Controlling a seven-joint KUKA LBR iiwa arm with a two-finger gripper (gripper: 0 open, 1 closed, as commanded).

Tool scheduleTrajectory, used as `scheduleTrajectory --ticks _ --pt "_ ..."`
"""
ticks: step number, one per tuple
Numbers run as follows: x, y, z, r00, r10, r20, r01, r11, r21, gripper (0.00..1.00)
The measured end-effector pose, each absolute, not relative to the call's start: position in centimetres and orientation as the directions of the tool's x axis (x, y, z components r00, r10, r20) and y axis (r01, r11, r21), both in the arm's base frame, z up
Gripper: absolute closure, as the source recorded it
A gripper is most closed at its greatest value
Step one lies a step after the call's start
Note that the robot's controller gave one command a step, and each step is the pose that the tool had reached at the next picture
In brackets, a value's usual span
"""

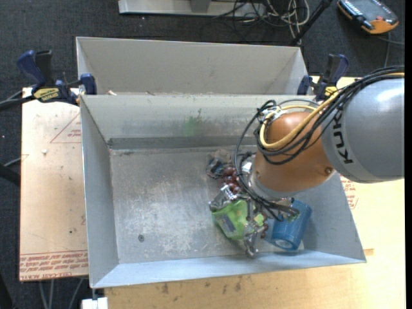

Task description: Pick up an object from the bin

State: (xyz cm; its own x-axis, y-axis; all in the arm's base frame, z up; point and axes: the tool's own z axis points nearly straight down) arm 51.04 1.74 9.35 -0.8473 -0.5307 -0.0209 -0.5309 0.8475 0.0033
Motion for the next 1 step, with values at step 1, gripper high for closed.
scheduleTrajectory --ticks 1 --pt "51.08 1.68 9.35 -0.848 -0.530 -0.022 -0.530 0.848 0.002 1.00"
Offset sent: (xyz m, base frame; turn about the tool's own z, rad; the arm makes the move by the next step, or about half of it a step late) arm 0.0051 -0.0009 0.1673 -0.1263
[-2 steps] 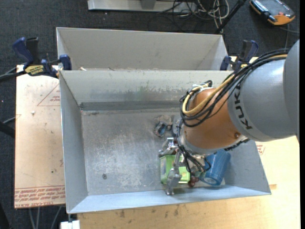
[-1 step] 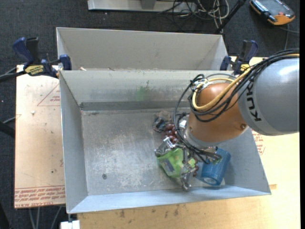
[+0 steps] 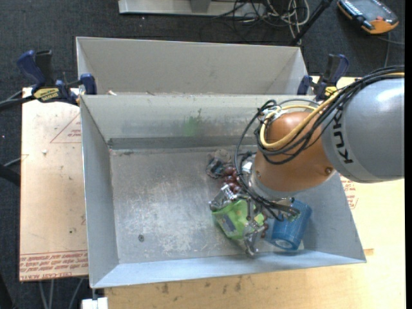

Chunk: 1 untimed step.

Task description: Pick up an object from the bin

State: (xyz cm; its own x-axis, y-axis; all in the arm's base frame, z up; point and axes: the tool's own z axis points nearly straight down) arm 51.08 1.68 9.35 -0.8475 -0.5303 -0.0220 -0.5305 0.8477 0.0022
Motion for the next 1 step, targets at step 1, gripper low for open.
scheduleTrajectory --ticks 1 --pt "50.86 1.96 9.47 -0.847 -0.531 -0.026 -0.531 0.847 -0.008 1.00"
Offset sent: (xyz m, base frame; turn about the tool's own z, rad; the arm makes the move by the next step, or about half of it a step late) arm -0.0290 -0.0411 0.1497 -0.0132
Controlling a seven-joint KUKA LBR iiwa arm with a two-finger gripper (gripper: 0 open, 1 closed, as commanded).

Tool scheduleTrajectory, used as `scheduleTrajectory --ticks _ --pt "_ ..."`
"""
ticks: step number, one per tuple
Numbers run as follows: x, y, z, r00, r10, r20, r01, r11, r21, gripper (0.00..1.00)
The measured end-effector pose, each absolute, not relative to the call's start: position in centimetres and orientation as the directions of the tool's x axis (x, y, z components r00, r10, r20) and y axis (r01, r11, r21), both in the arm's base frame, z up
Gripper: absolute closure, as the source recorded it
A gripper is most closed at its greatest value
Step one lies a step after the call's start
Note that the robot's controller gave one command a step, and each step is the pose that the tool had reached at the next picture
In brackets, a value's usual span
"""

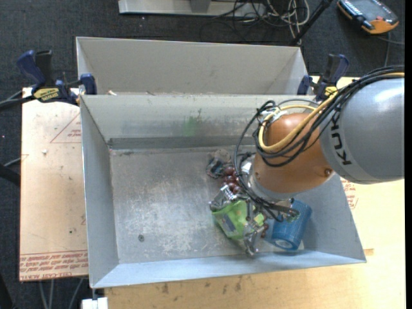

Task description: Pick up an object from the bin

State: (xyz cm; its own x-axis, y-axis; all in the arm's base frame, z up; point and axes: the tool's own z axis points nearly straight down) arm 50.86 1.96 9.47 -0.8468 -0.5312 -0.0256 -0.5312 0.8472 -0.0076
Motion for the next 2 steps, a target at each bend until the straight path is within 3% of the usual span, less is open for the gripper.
scheduleTrajectory --ticks 2 --pt "50.87 1.93 9.47 -0.848 -0.529 -0.025 -0.529 0.849 -0.006 1.00"
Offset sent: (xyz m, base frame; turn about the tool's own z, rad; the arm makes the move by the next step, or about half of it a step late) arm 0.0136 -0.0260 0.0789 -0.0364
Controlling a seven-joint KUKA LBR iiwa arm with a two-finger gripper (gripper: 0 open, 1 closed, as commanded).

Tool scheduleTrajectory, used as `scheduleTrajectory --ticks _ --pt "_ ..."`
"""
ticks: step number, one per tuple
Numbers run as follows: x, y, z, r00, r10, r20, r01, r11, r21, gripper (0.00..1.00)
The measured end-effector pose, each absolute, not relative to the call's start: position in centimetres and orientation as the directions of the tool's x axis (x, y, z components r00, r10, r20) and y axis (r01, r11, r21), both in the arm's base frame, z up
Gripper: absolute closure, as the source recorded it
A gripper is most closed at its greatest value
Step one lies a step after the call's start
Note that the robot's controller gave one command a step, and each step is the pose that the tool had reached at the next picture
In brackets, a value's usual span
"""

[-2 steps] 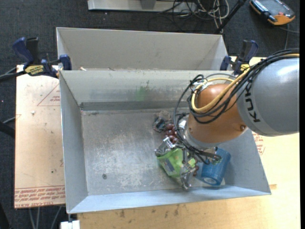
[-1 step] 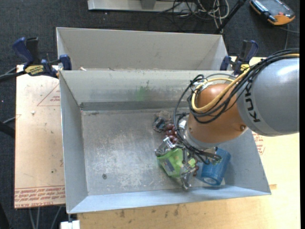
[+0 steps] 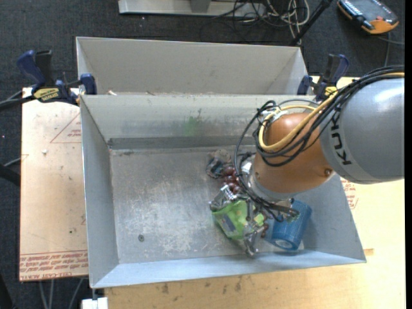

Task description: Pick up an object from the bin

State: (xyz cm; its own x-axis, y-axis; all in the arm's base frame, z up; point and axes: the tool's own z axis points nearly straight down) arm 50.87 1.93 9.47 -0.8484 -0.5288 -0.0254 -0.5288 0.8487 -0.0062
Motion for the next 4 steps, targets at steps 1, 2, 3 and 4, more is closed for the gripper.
scheduleTrajectory --ticks 1,2,3,4 --pt "50.86 1.93 9.47 -0.848 -0.529 -0.025 -0.529 0.849 -0.006 1.00" --pt "50.86 1.93 9.46 -0.848 -0.529 -0.025 -0.529 0.849 -0.006 1.00" --pt "50.85 1.91 9.41 -0.849 -0.528 -0.026 -0.528 0.849 -0.006 0.00" --pt "50.85 1.91 9.42 -0.849 -0.528 -0.026 -0.528 0.849 -0.006 0.00"
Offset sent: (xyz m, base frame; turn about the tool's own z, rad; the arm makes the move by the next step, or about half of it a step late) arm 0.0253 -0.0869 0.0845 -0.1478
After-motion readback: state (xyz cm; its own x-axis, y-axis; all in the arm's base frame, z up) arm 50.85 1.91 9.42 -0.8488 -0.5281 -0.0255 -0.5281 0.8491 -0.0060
